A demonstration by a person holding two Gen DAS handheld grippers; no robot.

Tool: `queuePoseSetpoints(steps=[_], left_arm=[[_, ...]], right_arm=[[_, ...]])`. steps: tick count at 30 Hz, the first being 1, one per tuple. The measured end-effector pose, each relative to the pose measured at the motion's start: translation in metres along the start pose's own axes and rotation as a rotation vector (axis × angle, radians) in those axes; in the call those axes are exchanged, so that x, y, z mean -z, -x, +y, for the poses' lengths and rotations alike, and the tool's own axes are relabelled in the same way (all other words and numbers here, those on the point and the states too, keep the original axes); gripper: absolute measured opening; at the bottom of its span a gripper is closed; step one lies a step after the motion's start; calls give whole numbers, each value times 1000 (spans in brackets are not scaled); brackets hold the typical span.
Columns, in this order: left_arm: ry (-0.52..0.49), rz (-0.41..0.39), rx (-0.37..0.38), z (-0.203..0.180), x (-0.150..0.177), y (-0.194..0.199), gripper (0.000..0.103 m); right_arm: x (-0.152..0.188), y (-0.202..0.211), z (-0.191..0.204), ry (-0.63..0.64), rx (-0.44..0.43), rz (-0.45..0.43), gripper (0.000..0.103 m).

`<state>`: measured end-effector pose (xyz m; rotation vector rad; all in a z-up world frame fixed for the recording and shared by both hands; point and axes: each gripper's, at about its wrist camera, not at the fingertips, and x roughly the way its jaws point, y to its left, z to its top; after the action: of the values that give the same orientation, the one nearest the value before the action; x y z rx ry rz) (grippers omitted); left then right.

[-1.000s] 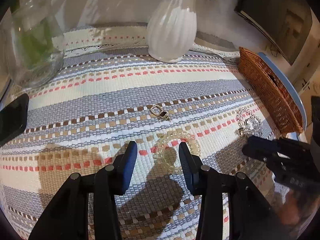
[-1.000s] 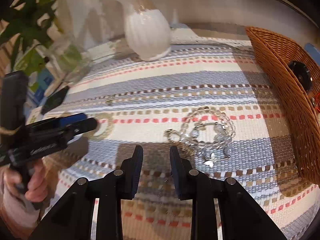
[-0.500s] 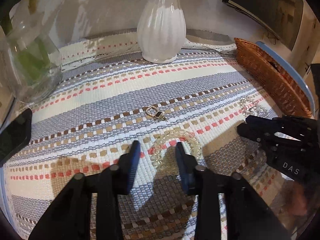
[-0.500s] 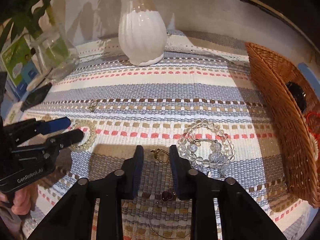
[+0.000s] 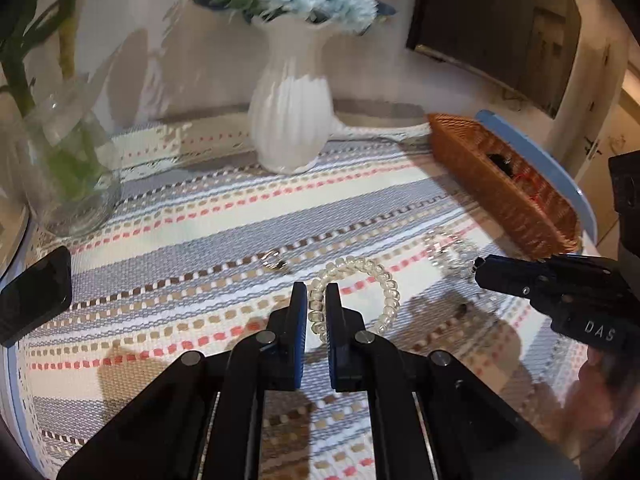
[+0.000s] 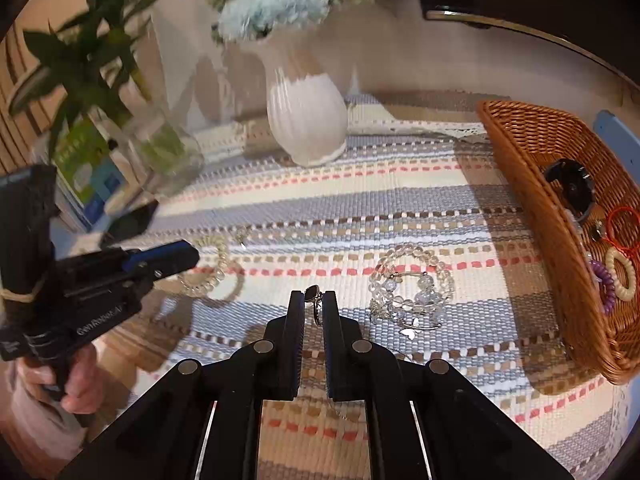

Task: Organize jewelry
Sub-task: 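Carry the beaded bracelet and earring over the wicker basket with both grippers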

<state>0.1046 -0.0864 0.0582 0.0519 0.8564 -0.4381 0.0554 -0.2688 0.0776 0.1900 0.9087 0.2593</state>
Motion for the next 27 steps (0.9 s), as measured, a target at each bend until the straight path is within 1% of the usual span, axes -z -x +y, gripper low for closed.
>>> queuePoseSetpoints(steps=[3, 5, 10, 16, 17, 19, 22, 24, 27], left_arm=[[-32, -16, 18, -16, -8, 8, 7], [-49, -25, 34, -28, -15, 13, 7], [-74, -57, 66, -59, -37, 18, 7], [-96, -59, 141, -106, -75, 4, 7], [-104, -58, 152, -115, -81, 0, 7], [-136, -56, 170, -139, -95, -9, 7], [-174, -58, 195, -168, -109, -22, 7], [-199, -51, 215, -189, -118, -35, 7], [-240, -35, 237, -217, -123, -55, 7]], right_arm=[[-3, 25, -11, -41, -36, -43, 8], [-6, 42, -20, -59, -35, -77, 8], [-12, 80, -51, -106, 33, -144, 9], [-23, 129, -98, -155, 139, -234, 9], [-27, 135, -107, -156, 175, -252, 9], [-33, 142, -127, -176, 227, -263, 9], [-40, 146, -159, -210, 262, -270, 9], [-44, 143, -176, -230, 279, -263, 9], [-49, 134, -203, -271, 290, -236, 9]])
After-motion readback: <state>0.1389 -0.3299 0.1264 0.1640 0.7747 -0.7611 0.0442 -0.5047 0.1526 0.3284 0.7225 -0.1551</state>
